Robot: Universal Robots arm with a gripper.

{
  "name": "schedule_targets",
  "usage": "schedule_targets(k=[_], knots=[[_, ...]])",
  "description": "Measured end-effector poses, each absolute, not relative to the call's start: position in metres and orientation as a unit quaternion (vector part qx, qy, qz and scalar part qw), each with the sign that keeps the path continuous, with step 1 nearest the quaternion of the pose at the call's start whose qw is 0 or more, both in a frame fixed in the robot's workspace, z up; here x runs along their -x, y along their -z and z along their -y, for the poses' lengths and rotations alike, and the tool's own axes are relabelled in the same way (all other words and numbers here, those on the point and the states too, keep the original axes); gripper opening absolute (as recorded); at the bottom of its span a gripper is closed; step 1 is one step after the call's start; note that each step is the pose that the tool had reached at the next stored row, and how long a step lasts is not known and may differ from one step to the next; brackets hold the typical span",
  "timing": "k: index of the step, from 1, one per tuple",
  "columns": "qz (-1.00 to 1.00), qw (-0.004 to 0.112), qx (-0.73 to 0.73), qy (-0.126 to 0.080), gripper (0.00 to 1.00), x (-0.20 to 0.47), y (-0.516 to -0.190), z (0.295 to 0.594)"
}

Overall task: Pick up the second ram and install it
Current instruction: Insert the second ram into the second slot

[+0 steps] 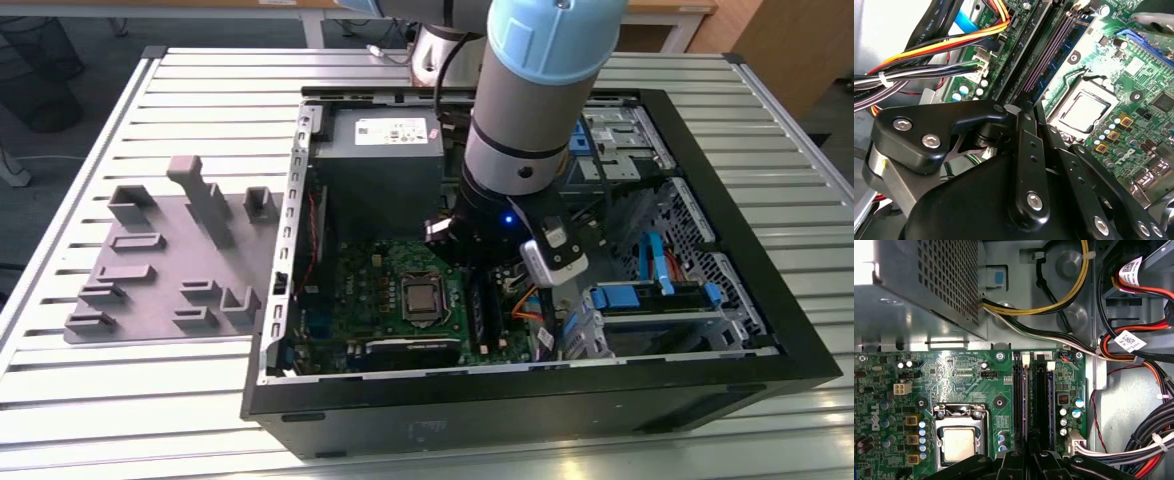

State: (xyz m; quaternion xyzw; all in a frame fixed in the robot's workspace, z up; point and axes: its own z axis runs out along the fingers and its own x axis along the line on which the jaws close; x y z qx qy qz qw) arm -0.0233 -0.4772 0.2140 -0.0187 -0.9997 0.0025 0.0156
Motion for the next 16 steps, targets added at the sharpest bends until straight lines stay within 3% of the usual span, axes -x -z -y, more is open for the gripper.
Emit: schedule_targets(k=[16], knots=[[1.000, 0.016, 0.019, -0.001, 0.14, 0.0220, -0.2119, 0.4774]])
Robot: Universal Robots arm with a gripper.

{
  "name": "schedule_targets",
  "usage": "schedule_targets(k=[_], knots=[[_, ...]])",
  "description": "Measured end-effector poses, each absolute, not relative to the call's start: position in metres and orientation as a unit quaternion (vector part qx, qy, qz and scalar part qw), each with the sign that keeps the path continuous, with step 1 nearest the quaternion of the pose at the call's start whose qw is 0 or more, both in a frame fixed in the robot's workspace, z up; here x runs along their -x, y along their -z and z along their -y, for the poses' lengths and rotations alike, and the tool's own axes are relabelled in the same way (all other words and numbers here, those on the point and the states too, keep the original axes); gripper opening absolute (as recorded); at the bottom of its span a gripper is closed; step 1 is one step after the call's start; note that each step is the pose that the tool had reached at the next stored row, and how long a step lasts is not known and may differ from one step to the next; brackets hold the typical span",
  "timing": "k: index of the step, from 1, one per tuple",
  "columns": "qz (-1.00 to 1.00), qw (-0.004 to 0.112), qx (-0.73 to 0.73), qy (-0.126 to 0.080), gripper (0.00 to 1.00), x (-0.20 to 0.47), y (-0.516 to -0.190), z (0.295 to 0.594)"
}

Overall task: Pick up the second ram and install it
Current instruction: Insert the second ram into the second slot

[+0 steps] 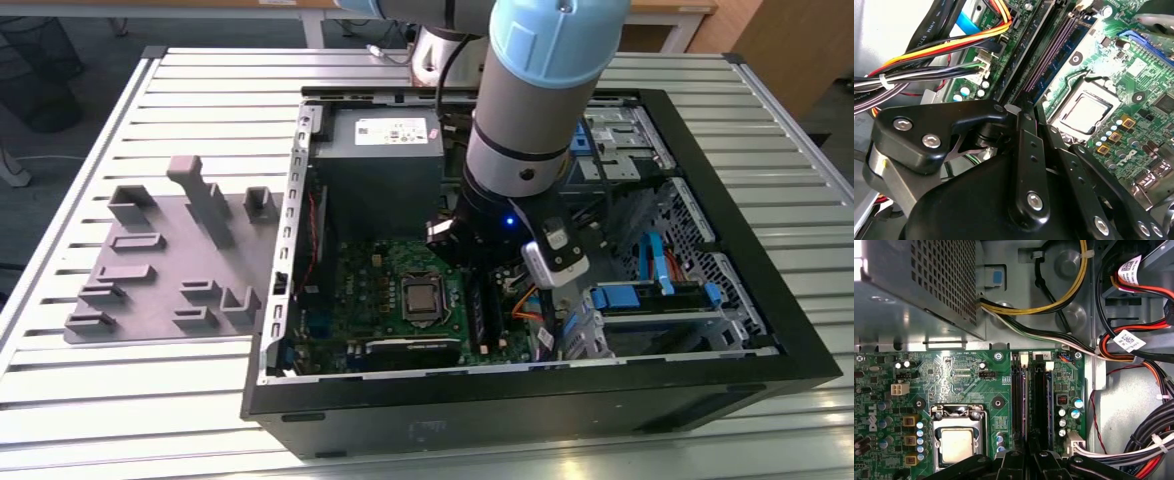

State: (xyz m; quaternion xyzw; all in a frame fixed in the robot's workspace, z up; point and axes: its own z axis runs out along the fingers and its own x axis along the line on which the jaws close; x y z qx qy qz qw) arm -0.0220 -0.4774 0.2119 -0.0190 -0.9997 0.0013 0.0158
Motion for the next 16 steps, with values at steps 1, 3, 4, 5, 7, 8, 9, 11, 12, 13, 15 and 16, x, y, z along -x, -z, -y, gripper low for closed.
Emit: schedule_targets(k=[1, 3, 4, 5, 7, 8, 9, 11, 12, 13, 15, 16], knots=[[1.000, 0.016, 0.019, -0.001, 0.14, 0.0220, -0.2118, 0.4774], [1.000, 0.016, 0.019, -0.001, 0.14, 0.0220, -0.2115, 0.4774], [1.000, 0.016, 0.019, -0.001, 0.14, 0.0220, -0.2115, 0.4774], [1.000, 0.016, 0.019, -0.001, 0.14, 0.0220, -0.2116, 0.4774], [1.000, 0.017, 0.019, -0.001, 0.14, 0.0217, -0.2116, 0.4774], [1.000, 0.018, 0.019, -0.001, 0.14, 0.0213, -0.2117, 0.4774], [1.000, 0.019, 0.019, -0.001, 0.14, 0.0209, -0.2118, 0.4774], [1.000, 0.020, 0.019, -0.001, 0.14, 0.0200, -0.2118, 0.4774], [1.000, 0.020, 0.018, -0.001, 0.14, 0.0196, -0.2118, 0.4774], [1.000, 0.021, 0.018, -0.001, 0.14, 0.0196, -0.2120, 0.4774], [1.000, 0.022, 0.018, -0.001, 0.14, 0.0195, -0.2126, 0.4773], [1.000, 0.022, 0.018, -0.001, 0.14, 0.0195, -0.2128, 0.4773]])
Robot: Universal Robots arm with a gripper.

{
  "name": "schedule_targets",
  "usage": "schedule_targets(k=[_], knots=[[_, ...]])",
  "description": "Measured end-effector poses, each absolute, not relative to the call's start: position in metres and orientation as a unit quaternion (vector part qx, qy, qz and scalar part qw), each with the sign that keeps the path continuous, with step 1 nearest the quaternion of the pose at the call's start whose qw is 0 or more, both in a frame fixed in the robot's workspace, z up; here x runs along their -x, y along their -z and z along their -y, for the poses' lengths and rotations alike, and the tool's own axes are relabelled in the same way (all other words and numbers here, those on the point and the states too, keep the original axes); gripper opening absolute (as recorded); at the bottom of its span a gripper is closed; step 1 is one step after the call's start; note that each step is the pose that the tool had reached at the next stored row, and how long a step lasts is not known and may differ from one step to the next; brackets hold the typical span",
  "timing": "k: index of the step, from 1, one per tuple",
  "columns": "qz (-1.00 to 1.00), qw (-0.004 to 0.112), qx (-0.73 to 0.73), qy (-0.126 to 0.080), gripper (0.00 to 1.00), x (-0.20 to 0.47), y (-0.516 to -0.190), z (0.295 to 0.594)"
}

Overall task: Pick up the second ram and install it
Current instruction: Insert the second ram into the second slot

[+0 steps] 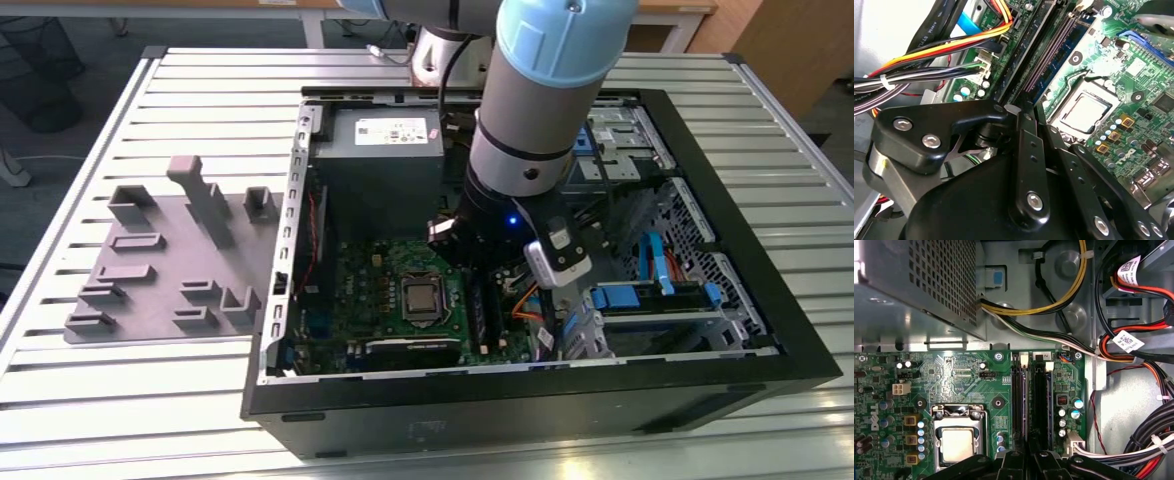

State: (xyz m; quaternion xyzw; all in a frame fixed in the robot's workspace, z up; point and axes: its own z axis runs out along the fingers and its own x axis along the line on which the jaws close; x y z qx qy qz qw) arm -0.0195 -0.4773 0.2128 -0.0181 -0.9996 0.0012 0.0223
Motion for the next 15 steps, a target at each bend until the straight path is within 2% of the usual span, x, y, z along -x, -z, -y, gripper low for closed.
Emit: schedule_targets(k=[15], knots=[[0.999, 0.028, 0.017, -0.001, 0.14, 0.0177, -0.2143, 0.4773]])
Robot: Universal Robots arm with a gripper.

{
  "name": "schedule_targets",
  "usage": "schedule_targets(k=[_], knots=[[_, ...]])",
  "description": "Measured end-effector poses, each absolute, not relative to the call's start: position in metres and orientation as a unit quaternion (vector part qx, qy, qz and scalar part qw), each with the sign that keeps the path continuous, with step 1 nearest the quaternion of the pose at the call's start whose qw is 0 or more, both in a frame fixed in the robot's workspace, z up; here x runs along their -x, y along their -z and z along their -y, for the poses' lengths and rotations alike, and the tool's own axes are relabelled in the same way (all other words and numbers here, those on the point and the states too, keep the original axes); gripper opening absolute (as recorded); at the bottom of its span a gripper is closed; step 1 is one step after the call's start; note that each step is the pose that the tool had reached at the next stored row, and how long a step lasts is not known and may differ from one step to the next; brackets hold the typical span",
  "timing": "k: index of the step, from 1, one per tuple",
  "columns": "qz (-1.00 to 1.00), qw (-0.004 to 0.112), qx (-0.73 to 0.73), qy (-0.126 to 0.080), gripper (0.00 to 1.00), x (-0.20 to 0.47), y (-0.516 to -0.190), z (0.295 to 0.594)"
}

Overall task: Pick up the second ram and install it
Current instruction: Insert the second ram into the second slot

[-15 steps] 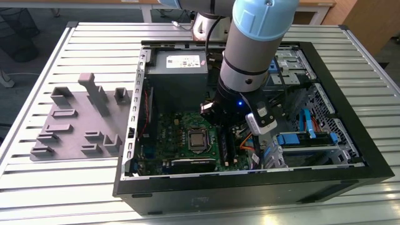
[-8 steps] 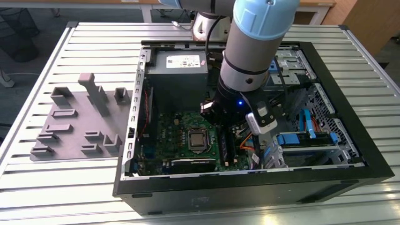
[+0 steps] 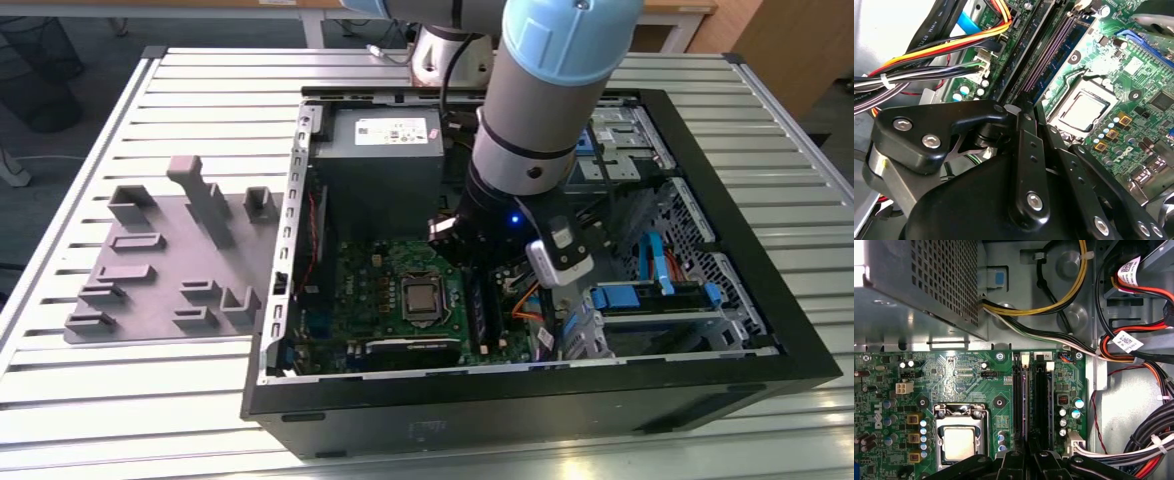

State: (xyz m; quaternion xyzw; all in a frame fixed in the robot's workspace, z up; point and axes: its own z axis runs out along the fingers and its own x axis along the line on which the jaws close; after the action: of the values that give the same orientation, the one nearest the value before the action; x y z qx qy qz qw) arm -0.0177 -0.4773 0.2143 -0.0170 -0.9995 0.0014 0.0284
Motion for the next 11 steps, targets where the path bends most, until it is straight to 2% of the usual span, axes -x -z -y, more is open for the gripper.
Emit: schedule_targets(k=[11], knots=[[0.999, 0.028, 0.016, -0.001, 0.14, 0.0157, -0.2140, 0.4773]])
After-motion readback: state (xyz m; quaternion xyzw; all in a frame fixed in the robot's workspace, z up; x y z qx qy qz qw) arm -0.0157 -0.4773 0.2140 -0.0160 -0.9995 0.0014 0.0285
